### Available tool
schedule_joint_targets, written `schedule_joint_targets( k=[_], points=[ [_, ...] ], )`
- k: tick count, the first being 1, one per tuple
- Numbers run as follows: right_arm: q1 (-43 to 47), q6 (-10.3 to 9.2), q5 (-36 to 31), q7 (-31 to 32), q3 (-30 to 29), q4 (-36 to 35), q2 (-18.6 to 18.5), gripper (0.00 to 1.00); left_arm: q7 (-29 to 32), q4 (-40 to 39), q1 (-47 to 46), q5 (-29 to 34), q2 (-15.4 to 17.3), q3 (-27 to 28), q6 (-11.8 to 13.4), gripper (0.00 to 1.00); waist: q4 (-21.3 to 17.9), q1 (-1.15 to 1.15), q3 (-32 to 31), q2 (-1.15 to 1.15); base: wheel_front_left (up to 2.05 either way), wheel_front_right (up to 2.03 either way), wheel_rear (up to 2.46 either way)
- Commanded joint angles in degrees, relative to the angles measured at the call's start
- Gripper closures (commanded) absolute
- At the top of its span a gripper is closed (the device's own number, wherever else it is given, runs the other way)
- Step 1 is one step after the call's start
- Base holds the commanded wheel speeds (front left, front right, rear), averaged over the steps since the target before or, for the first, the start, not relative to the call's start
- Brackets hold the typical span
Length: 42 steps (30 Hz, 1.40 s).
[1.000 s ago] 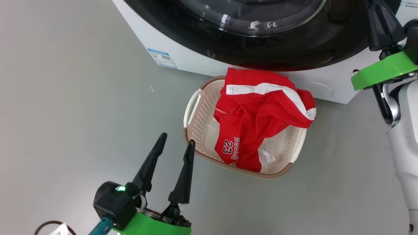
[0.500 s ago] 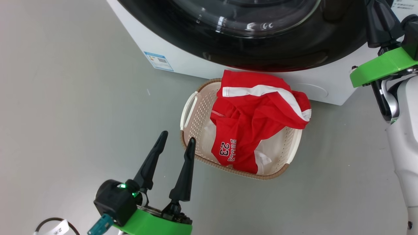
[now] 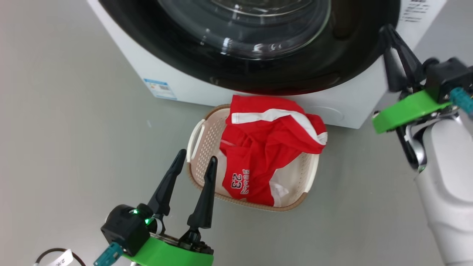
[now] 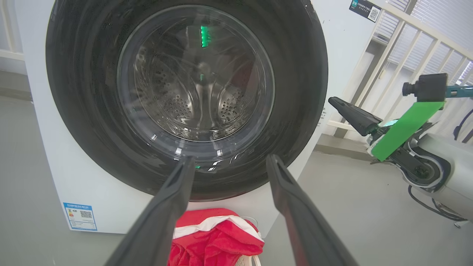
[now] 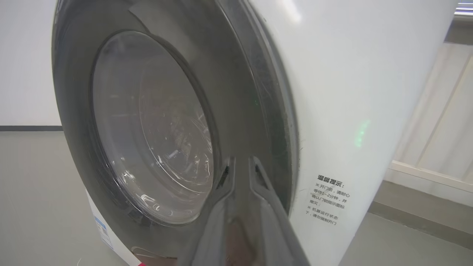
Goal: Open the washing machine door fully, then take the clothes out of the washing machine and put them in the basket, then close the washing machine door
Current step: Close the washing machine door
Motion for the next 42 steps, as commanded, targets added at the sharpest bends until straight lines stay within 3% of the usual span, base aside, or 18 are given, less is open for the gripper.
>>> schedule_joint_targets(
  k=[1, 10, 22, 42],
  points=[
    [1.25, -0.22, -0.65, 0.06, 1.44, -2.11, 1.05, 0.0, -0.44, -1.21, 0.51, -0.15, 0.4, 2.0, -0.33, 0.0, -1.73, 0.0, -1.56, 0.0, 0.0, 0.0, 0.0],
    [8.75, -0.22, -2.76, 0.06, 2.39, -7.05, 3.1, 0.0, -0.44, -0.79, 1.74, 0.07, 0.4, 3.08, 0.09, 0.0, -6.09, 0.0, -4.27, 0.0, 0.0, 0.0, 0.0],
    [19.41, -0.22, -3.98, 0.06, -2.24, -15.34, 5.57, 0.0, -0.44, -1.03, 3.67, 0.98, 0.4, 6.1, 0.04, 0.0, -12.14, 0.0, -9.16, 0.0, 0.0, 0.0, 0.0],
    [36.02, -0.22, -2.13, 0.06, -3.29, -22.66, 6.69, 0.0, -0.44, 1.33, 8.88, 6.94, 0.53, 10.08, 0.92, 0.0, -16.54, 0.0, -16.29, 0.0, 0.0, 0.0, 0.0]
  ],
)
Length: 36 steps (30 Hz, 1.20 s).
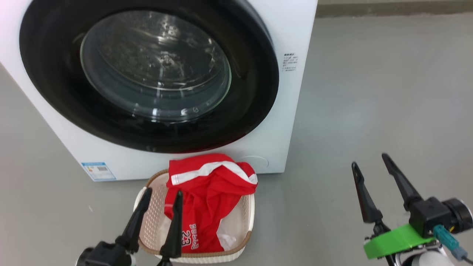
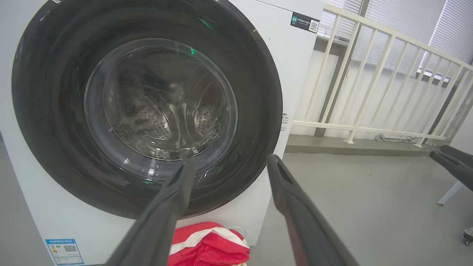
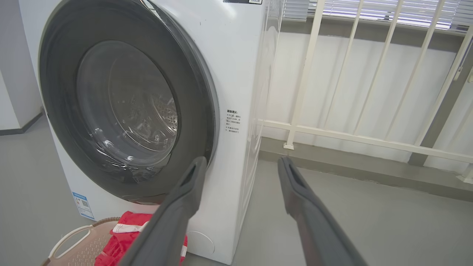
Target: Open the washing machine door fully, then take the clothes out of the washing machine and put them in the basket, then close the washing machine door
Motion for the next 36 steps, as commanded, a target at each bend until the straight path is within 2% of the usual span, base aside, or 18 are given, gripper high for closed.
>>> schedule_joint_targets(
  k=[1, 14, 36],
  points=[
    [0.39, -0.22, 0.86, 0.04, 1.16, -1.96, 0.0, 0.0, -0.44, -1.04, 0.22, 0.73, 0.33, 2.43, 0.42, 0.0, -0.92, 0.0, -1.84, 0.0, 0.0, 0.0, 0.0],
    [7.9, -0.22, 3.36, 0.04, 0.46, -6.56, 0.01, 0.0, -0.44, -0.25, 5.07, 2.97, 0.49, 6.35, 0.93, 0.0, -1.7, 0.0, -4.71, 0.0, 0.0, 0.0, 0.0],
    [12.4, -0.22, 5.78, 0.04, -1.0, -7.51, 0.01, 0.0, -0.44, 0.08, 6.7, 4.25, 0.25, 8.94, 1.12, 0.0, -1.95, 0.0, -5.21, 0.0, 0.0, 0.0, 0.0]
  ],
)
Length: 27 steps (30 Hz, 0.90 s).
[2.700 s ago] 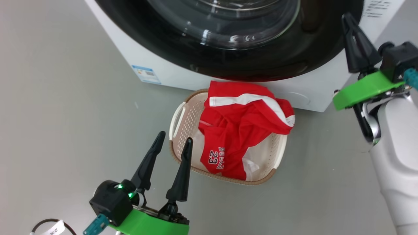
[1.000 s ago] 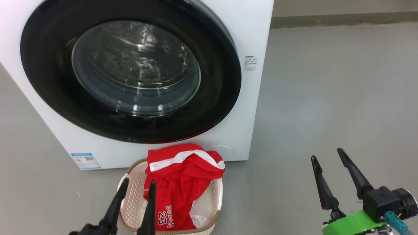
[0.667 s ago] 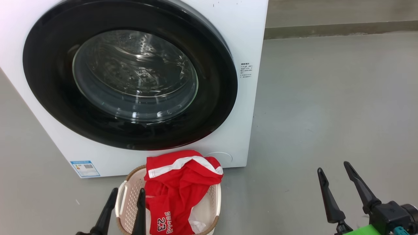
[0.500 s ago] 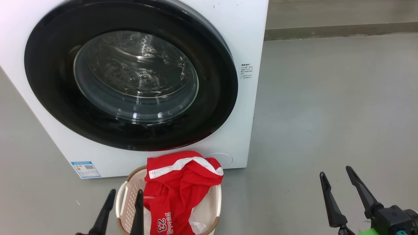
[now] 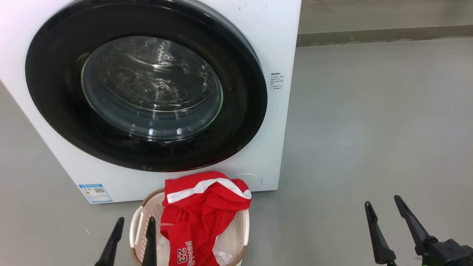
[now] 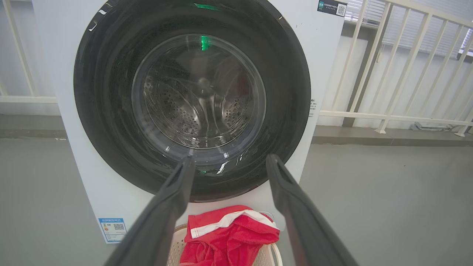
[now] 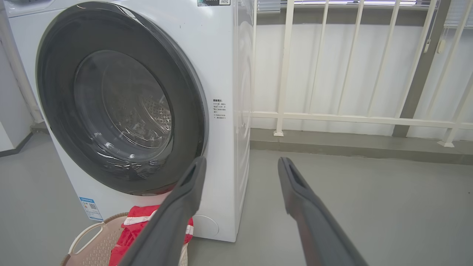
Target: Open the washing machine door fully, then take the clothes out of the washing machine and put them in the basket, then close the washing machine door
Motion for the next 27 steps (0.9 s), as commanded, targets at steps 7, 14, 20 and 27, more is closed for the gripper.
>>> schedule_joint_targets(
  k=[7, 14, 20, 27],
  points=[
    [-0.77, -0.22, 1.04, 0.04, 0.77, -1.5, -0.8, 0.0, -0.45, -1.84, -0.57, -0.08, 0.1, 2.11, 0.7, 0.0, 0.13, 0.0, 0.18, 0.0, 0.0, 0.0, 0.0],
    [0.0, 0.0, 0.57, 0.0, -0.09, 0.03, 0.0, 1.0, 0.0, -1.1, 0.09, -0.26, -0.01, 0.08, 1.19, 1.0, 0.41, 0.0, 0.27, 0.0, 0.0, 0.0, 0.0],
    [-0.18, 0.01, 2.68, 0.35, 0.38, 2.3, 0.4, 1.0, 0.82, 1.23, 0.08, -2.22, -0.19, 0.05, 1.04, 1.0, 0.41, 0.02, 0.34, 0.0, 0.0, 0.0, 0.0],
    [-1.26, -0.01, 8.34, 1.5, 0.47, 3.0, 0.0, 1.0, 2.1, 1.86, -0.69, -7.45, -0.09, 0.66, 0.51, 1.0, 0.38, 0.01, 0.51, 0.0, 0.0, 0.0, 0.0]
  ],
)
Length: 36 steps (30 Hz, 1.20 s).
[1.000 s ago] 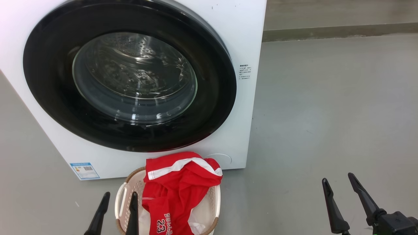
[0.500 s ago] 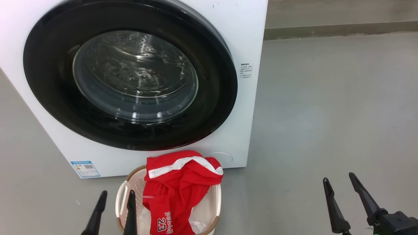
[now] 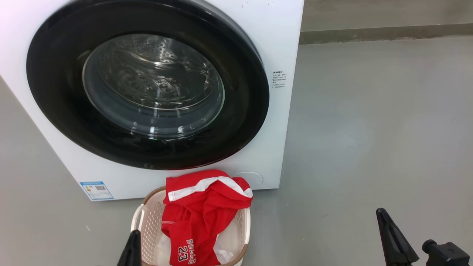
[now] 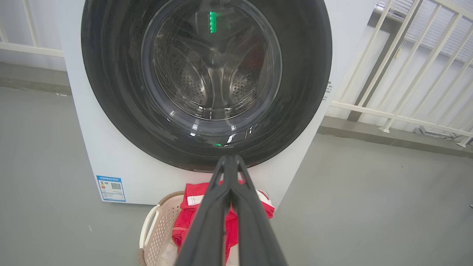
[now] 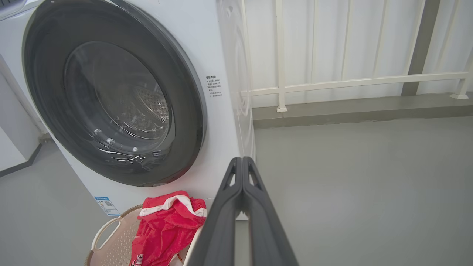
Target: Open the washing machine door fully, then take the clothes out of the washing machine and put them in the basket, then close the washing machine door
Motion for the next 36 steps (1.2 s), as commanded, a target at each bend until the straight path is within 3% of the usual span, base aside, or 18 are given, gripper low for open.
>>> schedule_joint_targets(
  k=[1, 36],
  points=[
    [-1.5, -0.02, 2.12, 0.21, 0.1, -1.12, -0.69, 1.0, 0.34, -0.98, -1.85, -1.64, 0.21, 0.73, -0.39, 1.0, -0.01, -0.01, 0.07, 0.0, 0.0, 0.0, 0.0],
    [-6.08, -0.08, 25.31, 5.32, 0.05, 1.73, -1.71, 1.0, 5.8, 1.68, -5.32, -23.51, 0.44, 3.45, -2.67, 1.0, -0.16, -0.01, 0.93, 0.0, 0.0, 0.0, 0.0]
  ],
)
